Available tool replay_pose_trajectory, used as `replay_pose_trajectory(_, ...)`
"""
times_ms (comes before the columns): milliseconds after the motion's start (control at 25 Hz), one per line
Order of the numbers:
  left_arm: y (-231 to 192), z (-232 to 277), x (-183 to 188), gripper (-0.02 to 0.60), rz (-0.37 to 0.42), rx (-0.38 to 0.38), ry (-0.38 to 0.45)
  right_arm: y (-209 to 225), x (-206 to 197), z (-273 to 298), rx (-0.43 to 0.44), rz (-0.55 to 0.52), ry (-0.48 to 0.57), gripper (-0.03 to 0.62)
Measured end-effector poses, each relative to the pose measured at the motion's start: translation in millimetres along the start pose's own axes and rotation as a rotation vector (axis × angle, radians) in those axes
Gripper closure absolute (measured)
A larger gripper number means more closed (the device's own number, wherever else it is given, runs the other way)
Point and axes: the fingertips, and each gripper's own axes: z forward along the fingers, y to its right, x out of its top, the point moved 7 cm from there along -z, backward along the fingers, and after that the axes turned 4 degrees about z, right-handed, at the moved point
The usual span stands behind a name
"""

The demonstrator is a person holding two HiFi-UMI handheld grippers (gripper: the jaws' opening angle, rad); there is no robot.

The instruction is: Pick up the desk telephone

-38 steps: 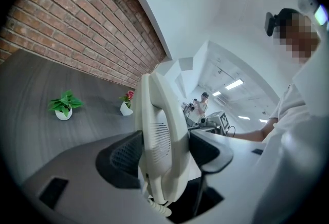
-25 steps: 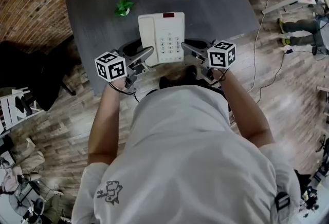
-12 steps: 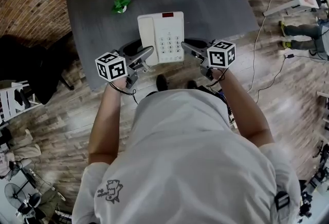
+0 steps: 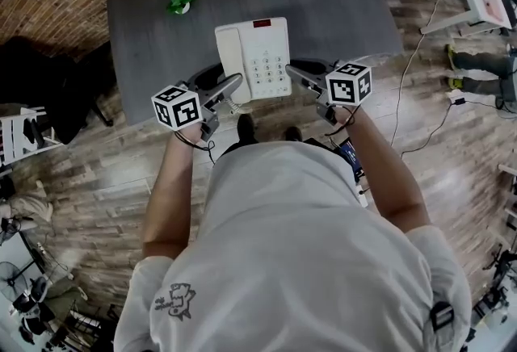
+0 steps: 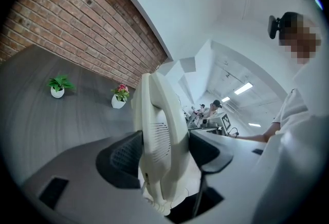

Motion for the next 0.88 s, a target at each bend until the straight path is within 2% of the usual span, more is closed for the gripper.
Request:
replay_pose_trajectory(280,43.9,12.5,-22.3,0.282,0.0,0.059,0.022,7.1,-16.9,-37.5,0.054,0.002,-0.013,0.526)
replay_pose_trajectory(520,54.6,8.7,-25.4,0.282,-0.031,0.089,0.043,3.9,-12.3,-41.1,0.082,0.001,-0.057,0.526)
replay_pose_trajectory(880,66.4,4.7,-17.0,0.282,-0.035,0.116,0.067,-1.5,-6.6,-45.4,0.105,0.007,-0.075,0.526)
